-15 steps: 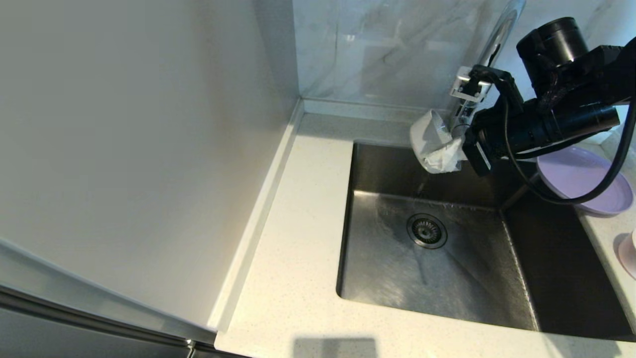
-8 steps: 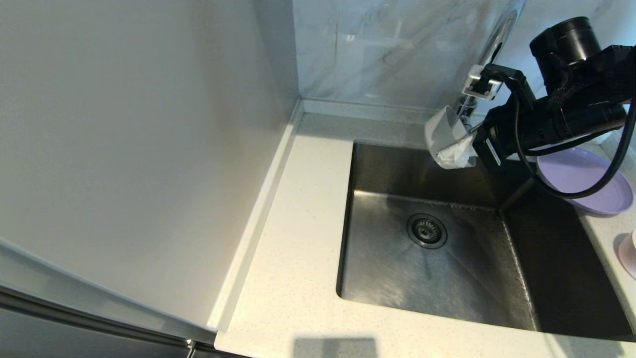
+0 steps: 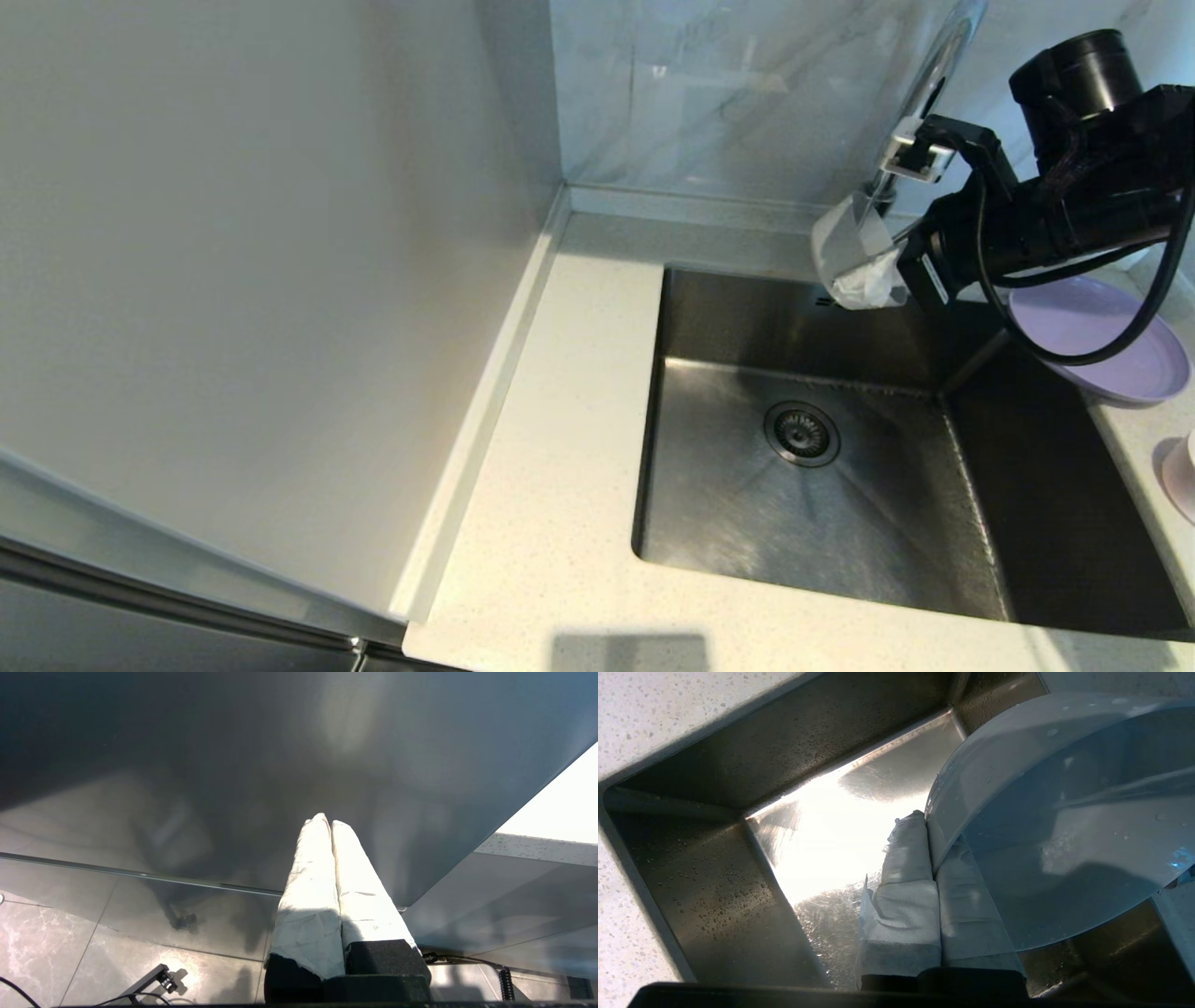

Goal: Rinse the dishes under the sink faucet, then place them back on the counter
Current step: Rinse the bowl

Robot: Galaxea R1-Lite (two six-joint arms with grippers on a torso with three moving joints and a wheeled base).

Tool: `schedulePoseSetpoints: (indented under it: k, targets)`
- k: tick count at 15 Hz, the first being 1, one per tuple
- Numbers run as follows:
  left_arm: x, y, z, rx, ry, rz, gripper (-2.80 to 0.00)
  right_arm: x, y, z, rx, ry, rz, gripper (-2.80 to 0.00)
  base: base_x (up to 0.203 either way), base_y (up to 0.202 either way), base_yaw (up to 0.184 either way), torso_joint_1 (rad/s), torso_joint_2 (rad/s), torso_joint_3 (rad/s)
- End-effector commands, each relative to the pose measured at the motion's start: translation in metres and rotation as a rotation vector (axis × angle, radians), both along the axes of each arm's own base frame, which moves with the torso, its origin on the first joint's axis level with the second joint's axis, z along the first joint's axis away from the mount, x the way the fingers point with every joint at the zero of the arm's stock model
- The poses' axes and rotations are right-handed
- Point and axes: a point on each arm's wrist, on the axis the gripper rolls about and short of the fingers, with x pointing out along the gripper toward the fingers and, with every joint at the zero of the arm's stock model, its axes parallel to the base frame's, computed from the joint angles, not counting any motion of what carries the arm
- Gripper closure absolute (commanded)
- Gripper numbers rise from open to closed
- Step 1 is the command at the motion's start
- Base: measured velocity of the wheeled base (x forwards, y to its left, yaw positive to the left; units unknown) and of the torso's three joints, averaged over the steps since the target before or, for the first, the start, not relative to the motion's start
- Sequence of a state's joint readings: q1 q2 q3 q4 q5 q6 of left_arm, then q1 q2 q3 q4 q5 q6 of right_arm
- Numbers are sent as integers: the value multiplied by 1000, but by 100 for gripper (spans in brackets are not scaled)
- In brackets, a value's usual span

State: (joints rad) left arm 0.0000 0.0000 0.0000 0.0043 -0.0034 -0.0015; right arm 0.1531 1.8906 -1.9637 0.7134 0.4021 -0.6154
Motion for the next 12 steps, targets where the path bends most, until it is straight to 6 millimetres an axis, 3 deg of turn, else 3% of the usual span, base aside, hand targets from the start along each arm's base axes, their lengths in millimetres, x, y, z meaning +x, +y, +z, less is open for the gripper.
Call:
schedulePoseSetpoints:
  k: [1, 7, 12]
  targets:
    - [0, 0, 0, 0, 0, 0, 0, -1, -4, -1, 14, 17, -19, 0, 0, 0, 0, 0, 0, 0]
    - [0, 0, 0, 0, 0, 0, 0, -1, -19, 2, 97, 65, -119, 0, 0, 0, 0, 0, 0, 0]
    - [0, 0, 0, 0, 0, 0, 0, -10, -39, 11, 419, 236, -168, 0, 0, 0, 0, 0, 0, 0]
